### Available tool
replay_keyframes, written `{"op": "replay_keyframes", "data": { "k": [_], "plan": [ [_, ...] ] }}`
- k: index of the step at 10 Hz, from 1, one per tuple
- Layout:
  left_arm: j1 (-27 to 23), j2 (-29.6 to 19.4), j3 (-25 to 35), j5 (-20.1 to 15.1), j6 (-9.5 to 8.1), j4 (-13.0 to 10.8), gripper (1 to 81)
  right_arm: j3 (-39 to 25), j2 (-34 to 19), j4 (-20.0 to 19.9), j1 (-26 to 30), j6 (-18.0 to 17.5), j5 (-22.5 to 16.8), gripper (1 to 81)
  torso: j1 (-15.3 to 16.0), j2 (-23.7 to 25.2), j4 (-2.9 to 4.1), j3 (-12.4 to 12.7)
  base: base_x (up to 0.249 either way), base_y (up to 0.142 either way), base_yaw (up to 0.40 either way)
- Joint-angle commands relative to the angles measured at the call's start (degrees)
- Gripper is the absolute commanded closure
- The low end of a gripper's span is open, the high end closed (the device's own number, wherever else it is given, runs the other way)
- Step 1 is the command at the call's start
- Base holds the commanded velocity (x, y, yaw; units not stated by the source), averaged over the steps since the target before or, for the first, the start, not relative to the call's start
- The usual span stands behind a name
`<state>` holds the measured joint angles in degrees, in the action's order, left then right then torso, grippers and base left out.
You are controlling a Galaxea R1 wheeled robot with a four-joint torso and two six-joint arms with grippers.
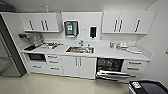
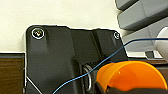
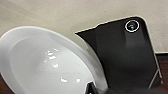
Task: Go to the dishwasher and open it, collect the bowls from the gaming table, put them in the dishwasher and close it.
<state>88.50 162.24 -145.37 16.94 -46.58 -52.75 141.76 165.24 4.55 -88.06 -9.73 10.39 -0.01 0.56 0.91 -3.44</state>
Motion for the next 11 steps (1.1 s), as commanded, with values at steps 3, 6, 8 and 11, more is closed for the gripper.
{"op": "replay_keyframes", "data": {
  "k": [3,6,8,11],
  "plan": [
    [-2.23,-0.87,0.26,-1.12,0.0,0.54,81.1,-0.62,0.29,1.08,2.05,0.24,-2.92,81.1,0.01,0.0,0.0,0.0,0.116,0.0,0.0],
    [-2.15,-0.87,0.26,-1.12,0.0,0.54,81.1,-0.53,0.29,1.08,1.97,0.24,-2.92,81.1,0.01,0.0,0.0,0.0,0.116,0.0,0.0],
    [-2.15,-0.87,0.26,-1.12,0.0,0.54,81.1,-0.53,0.28,1.08,1.97,0.24,-2.92,81.1,0.01,0.0,0.0,0.0,0.116,0.0,0.0],
    [-2.15,-0.86,0.26,-1.12,0.0,0.54,81.1,-0.53,0.28,1.08,2.05,0.24,-2.92,81.1,0.01,0.0,0.0,0.0,0.116,0.0,0.0]
  ]
}}
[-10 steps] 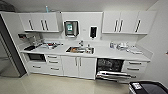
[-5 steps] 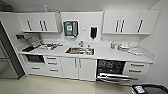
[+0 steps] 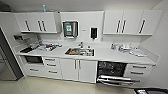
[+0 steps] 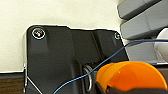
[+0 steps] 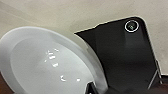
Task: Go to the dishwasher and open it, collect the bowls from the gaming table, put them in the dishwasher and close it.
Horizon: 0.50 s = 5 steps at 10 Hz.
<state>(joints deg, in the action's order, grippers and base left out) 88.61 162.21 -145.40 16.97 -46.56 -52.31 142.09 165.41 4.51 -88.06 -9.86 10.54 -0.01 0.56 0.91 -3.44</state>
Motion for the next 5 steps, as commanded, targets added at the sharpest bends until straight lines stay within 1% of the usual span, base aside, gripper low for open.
{"op": "replay_keyframes", "data": {
  "k": [1,3,5],
  "plan": [
    [-2.34,-0.82,0.29,-1.15,-0.03,0.1,81.1,-0.86,0.12,1.11,2.05,0.37,-3.07,81.1,0.01,0.0,0.0,0.0,0.116,0.0,0.0],
    [-2.26,-0.83,0.38,-1.15,-0.03,0.1,81.1,-0.86,0.12,1.11,2.14,0.37,-3.07,81.1,0.01,0.0,0.0,0.0,0.116,0.0,0.0],
    [-2.34,-0.83,0.38,-1.15,-0.03,0.1,81.1,-0.69,0.12,1.11,2.05,0.37,-3.07,81.1,0.01,0.0,0.0,0.0,0.114,-0.064,0.0]
  ]
}}
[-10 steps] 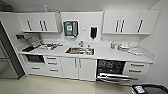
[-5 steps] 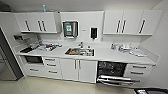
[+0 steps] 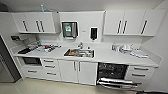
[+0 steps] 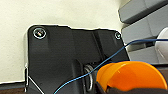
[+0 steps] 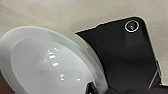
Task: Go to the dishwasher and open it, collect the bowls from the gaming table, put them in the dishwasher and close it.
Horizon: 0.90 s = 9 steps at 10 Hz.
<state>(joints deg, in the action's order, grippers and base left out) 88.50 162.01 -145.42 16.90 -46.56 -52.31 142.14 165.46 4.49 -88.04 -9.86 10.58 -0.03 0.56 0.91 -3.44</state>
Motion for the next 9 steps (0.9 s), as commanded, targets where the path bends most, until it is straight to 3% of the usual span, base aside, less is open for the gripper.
{"op": "replay_keyframes", "data": {
  "k": [1,9],
  "plan": [
    [-2.15,-0.63,0.49,-1.08,-0.03,0.01,81.1,-0.74,0.07,1.14,2.03,0.37,-3.11,81.1,0.03,0.0,0.0,0.0,0.114,-0.064,0.0],
    [-2.23,-0.72,0.4,-1.08,-0.03,0.01,81.1,-0.56,0.6,1.23,2.21,0.37,-3.2,81.1,0.03,0.0,0.0,0.0,0.114,-0.065,0.0]
  ]
}}
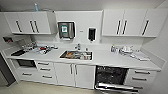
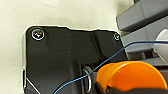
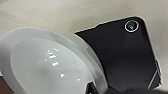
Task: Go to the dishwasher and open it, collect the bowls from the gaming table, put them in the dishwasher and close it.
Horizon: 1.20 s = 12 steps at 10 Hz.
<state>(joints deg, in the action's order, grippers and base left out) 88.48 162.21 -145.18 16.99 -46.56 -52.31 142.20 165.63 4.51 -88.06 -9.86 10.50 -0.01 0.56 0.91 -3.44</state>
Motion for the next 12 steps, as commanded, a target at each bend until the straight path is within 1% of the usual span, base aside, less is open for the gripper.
{"op": "replay_keyframes", "data": {
  "k": [1,6,12],
  "plan": [
    [-2.13,-0.92,0.16,-1.17,-0.11,-0.07,81.1,-0.53,0.43,1.2,2.15,0.37,-3.11,81.1,0.01,0.0,0.0,0.0,0.114,-0.067,0.0],
    [-2.21,-0.83,0.07,-1.17,-0.03,0.01,81.1,-0.09,0.43,1.11,2.14,0.37,-3.11,81.1,0.01,0.0,0.0,0.0,0.114,-0.065,0.0],
    [-2.12,-0.83,0.16,-1.17,-0.03,0.01,81.1,0.08,0.43,1.2,2.14,0.37,-3.03,81.1,0.01,-0.02,0.0,-0.02,0.114,0.0,0.0]
  ]
}}
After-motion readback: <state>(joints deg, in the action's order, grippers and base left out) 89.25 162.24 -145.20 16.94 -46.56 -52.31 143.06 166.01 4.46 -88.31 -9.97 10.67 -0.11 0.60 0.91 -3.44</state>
